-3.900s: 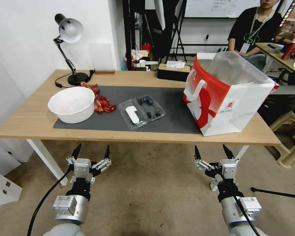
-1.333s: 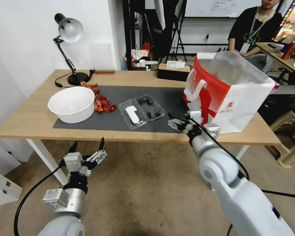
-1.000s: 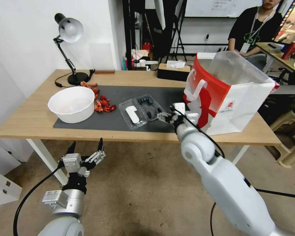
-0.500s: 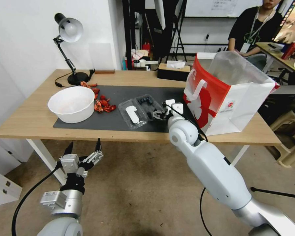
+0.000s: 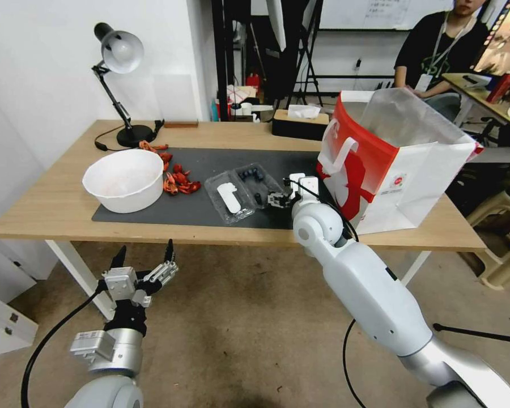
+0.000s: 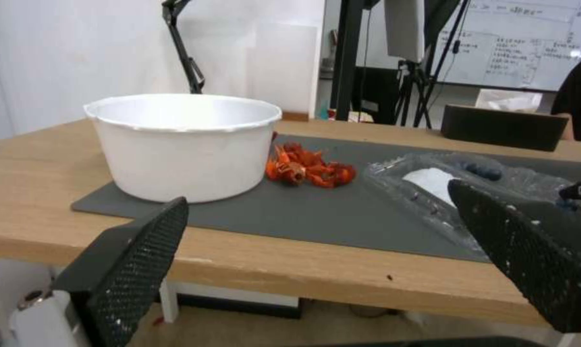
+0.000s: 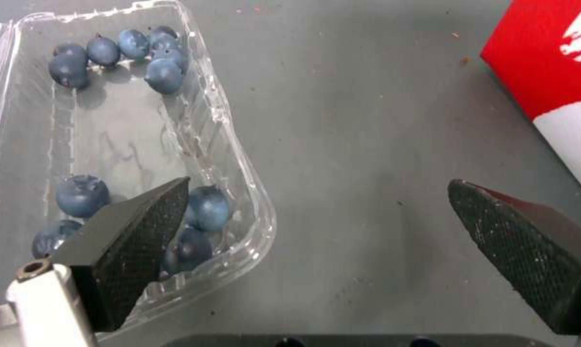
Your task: Close the takeout container lid, then place the container into the takeout bag.
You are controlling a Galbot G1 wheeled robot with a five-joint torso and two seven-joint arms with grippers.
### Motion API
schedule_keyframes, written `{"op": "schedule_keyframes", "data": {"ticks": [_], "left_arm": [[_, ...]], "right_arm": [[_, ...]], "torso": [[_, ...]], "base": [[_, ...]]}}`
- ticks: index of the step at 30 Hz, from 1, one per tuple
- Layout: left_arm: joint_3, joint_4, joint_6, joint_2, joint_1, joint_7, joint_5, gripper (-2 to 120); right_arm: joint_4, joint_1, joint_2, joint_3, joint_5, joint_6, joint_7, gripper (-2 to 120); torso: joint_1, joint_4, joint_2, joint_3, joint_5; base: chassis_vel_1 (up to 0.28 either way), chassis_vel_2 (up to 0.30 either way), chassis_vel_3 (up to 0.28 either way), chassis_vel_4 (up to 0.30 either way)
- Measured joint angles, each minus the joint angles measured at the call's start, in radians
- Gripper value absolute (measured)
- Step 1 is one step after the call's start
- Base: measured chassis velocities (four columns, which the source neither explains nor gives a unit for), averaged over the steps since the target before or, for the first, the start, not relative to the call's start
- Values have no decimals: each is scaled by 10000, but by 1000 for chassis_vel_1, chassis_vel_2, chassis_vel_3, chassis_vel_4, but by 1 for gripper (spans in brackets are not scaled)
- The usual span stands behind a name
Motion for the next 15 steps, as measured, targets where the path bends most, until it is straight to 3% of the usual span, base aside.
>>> {"op": "schedule_keyframes", "data": {"ticks": [15], "left_arm": [[-17,100,-93,1,-78,-49,-57,100]], "right_arm": [[400,-313,-137,235,247,-156,268,100]], "torso": [[0,0,0,0,0]], "base": [[0,0,0,0]]}}
